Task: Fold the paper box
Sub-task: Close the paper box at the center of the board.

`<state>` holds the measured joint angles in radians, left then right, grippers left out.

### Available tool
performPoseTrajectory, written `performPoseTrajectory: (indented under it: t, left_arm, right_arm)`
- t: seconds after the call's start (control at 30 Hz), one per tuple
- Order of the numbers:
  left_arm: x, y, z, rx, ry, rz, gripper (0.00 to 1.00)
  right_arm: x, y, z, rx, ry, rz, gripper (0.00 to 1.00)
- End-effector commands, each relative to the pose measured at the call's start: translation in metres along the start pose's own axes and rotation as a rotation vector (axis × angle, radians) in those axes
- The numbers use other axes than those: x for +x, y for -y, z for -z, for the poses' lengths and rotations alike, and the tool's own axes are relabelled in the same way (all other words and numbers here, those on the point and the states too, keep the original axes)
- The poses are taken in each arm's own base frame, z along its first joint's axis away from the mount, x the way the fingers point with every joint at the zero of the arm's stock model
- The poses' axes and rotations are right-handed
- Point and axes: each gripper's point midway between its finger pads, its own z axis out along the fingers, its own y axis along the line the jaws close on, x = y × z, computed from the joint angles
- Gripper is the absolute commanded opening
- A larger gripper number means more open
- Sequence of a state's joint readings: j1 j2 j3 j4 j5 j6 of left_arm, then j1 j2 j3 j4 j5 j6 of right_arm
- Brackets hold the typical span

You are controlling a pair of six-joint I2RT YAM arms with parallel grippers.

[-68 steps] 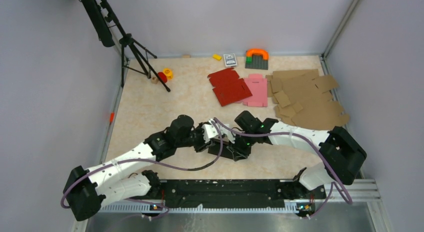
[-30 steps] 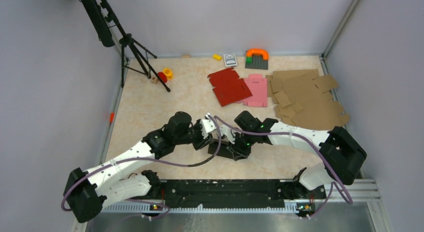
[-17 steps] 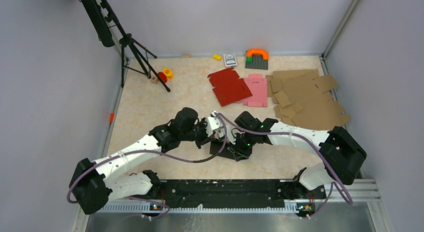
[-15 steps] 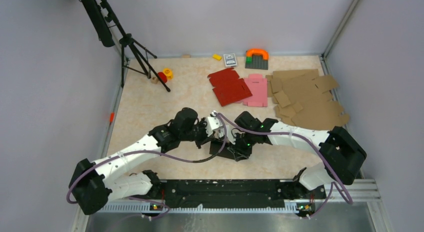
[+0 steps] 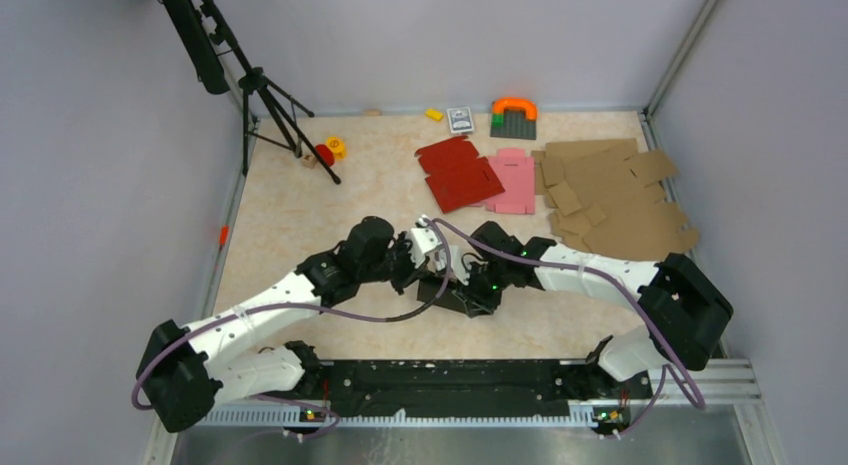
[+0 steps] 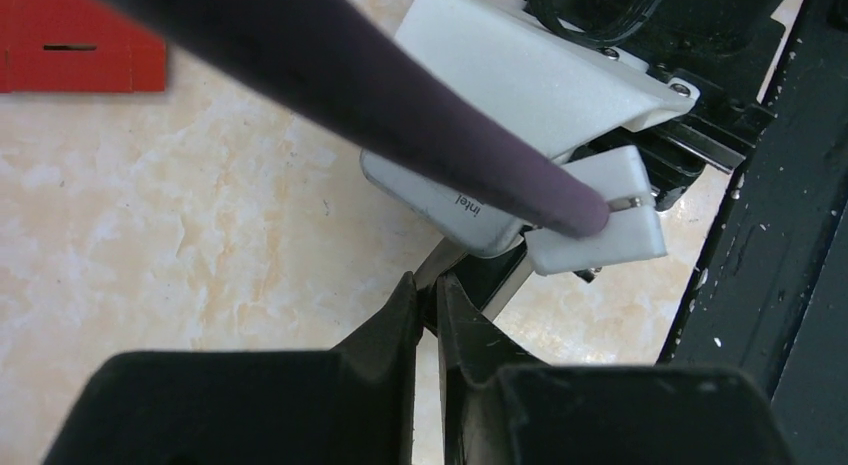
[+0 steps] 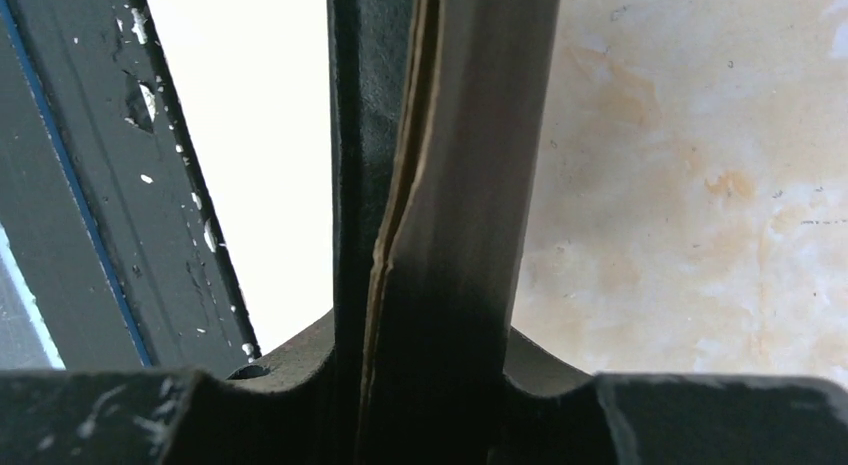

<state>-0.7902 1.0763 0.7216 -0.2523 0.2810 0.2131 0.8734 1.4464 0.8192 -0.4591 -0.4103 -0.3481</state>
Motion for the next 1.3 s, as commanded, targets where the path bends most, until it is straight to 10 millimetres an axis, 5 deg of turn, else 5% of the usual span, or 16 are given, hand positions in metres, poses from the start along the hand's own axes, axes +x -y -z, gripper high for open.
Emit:
performPoseTrajectory:
  t: [0.0,0.33,0.7,1.07,1.27]
  left_arm:
    - [-0.003,-0.025,-0.001,-0.152,0.041,0.111,0.12]
    - [0.001,-0.027,0.004,-0.173,0.019,0.098,0.28]
    - [0.009,-0.037,0.011,-0.227,-0.046,0.072,0.08]
    - [-0.004,-0.036,0.002,-0.221,0.021,0.133,0.16]
    - [-0.003,-0.034,-0.004,-0.204,0.019,0.149,0.0]
  right_arm:
    - [-0.031,0.001,0.005,0.012,0.097,0.094,0.09]
    - [-0.03,-0.001,0.006,0.012,0.101,0.098,0.08]
    - [-0.029,-0.002,0.007,0.008,0.105,0.1,0.07]
    - [-0.031,-0.005,0.009,-0.002,0.115,0.101,0.07]
    - [-0.033,-0.005,0.01,0.004,0.125,0.103,0.06]
